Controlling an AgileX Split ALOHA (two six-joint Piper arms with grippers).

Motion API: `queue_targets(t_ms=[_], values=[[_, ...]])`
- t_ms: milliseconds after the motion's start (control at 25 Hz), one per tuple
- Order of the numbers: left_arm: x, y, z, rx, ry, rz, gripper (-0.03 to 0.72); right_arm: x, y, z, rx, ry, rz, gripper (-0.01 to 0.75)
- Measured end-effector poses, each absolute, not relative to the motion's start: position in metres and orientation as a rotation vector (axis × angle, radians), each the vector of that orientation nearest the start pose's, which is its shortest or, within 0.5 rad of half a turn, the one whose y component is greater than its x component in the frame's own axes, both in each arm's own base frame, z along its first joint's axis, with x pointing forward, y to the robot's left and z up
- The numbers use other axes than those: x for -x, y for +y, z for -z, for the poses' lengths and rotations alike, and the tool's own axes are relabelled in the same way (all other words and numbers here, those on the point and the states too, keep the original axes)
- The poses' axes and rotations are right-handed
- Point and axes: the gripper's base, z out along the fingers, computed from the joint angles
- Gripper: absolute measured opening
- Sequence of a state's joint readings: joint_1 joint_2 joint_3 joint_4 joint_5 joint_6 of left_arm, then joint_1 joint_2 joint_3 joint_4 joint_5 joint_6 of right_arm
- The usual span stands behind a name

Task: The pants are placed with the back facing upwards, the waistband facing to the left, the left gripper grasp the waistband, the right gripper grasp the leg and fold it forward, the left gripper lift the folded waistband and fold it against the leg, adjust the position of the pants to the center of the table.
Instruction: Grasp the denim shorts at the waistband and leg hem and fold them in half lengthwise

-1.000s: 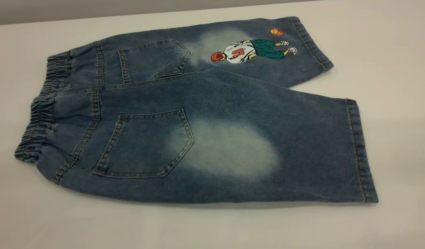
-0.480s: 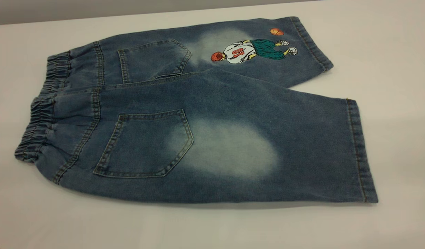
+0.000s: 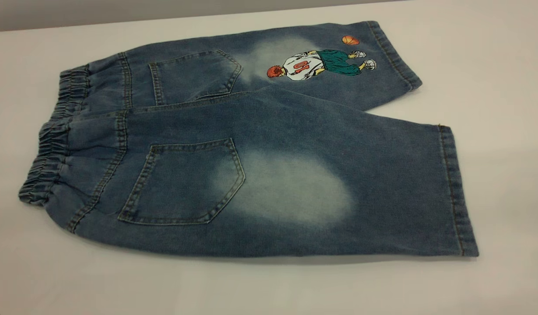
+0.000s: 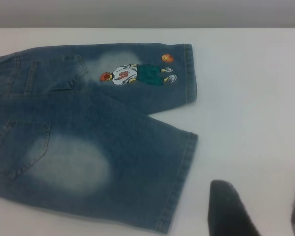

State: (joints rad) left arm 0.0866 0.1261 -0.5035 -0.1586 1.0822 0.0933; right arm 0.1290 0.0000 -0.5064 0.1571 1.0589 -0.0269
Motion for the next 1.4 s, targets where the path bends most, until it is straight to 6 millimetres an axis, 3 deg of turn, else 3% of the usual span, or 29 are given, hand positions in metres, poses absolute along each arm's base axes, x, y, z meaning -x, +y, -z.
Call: queue_targets(t_ms=[320,480,680,880,1120,1400], values=[[-0.024,-0.014,-0.289,0.100,2.151,0.206,0.574,0.001,0.016,-0.285,0.188,2.043,-0.290,0.239],[-0.048,-0.016,-0.301,0.171,2.155,0.301,0.549,-0.023,0.023,-0.295,0.203,2.066,-0.342,0.239],[-0.094,-0.009,-0.296,0.226,2.231,0.271,0.531,-0.065,0.031,-0.296,0.226,2.131,-0.372,0.239],[-0.134,-0.004,-0.276,0.318,2.368,0.281,0.529,-0.103,0.035,-0.281,0.191,2.295,-0.379,0.239],[-0.180,0.002,-0.242,0.401,2.489,0.260,0.529,-0.140,0.045,-0.259,0.067,2.445,-0.508,0.239],[-0.209,0.006,-0.193,0.465,2.686,0.236,0.529,-0.174,0.049,-0.228,-0.051,2.565,-0.520,0.239]])
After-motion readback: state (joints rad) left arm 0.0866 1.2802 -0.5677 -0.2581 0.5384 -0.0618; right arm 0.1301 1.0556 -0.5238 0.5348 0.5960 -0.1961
